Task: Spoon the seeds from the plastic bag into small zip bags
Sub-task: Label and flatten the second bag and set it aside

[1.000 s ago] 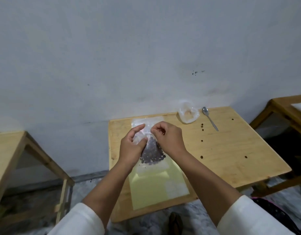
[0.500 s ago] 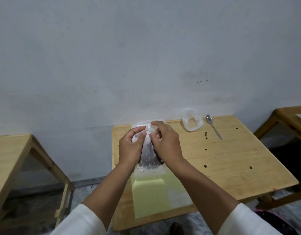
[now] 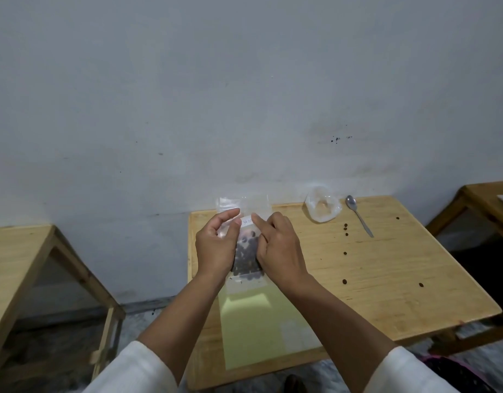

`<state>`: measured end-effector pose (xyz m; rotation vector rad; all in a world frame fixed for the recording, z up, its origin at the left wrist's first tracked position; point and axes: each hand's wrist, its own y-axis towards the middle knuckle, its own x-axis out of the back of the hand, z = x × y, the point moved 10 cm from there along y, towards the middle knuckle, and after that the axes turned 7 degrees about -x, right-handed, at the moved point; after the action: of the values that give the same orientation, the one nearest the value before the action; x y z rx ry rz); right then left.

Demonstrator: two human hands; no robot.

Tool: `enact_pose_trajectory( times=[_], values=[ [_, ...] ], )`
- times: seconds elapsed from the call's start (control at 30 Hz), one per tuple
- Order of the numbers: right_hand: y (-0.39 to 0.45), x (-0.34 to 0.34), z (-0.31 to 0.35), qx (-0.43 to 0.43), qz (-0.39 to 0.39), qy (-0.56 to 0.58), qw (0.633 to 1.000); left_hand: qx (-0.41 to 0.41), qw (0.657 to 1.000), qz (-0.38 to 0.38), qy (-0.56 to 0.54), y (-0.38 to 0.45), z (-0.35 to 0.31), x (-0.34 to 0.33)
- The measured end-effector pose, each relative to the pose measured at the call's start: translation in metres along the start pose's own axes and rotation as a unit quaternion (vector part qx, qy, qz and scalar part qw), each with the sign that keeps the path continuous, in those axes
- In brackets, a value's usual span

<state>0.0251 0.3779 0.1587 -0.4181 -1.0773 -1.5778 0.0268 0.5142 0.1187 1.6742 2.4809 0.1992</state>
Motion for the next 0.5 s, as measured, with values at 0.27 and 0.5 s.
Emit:
enact_pose_trajectory(
  times=[0.27,0.5],
  values=[
    [-0.006,-0.008,0.010,0.018,0.012,0.012,1.000,0.020,0.999,0.022,-0.019,0.002,0.010,-0.001],
    [0.002,-0.016,-0.008,-0.016,0.032,0.006,0.999,0.005,1.000,0.012,0.005,0.006,0.011,0.005]
  ],
)
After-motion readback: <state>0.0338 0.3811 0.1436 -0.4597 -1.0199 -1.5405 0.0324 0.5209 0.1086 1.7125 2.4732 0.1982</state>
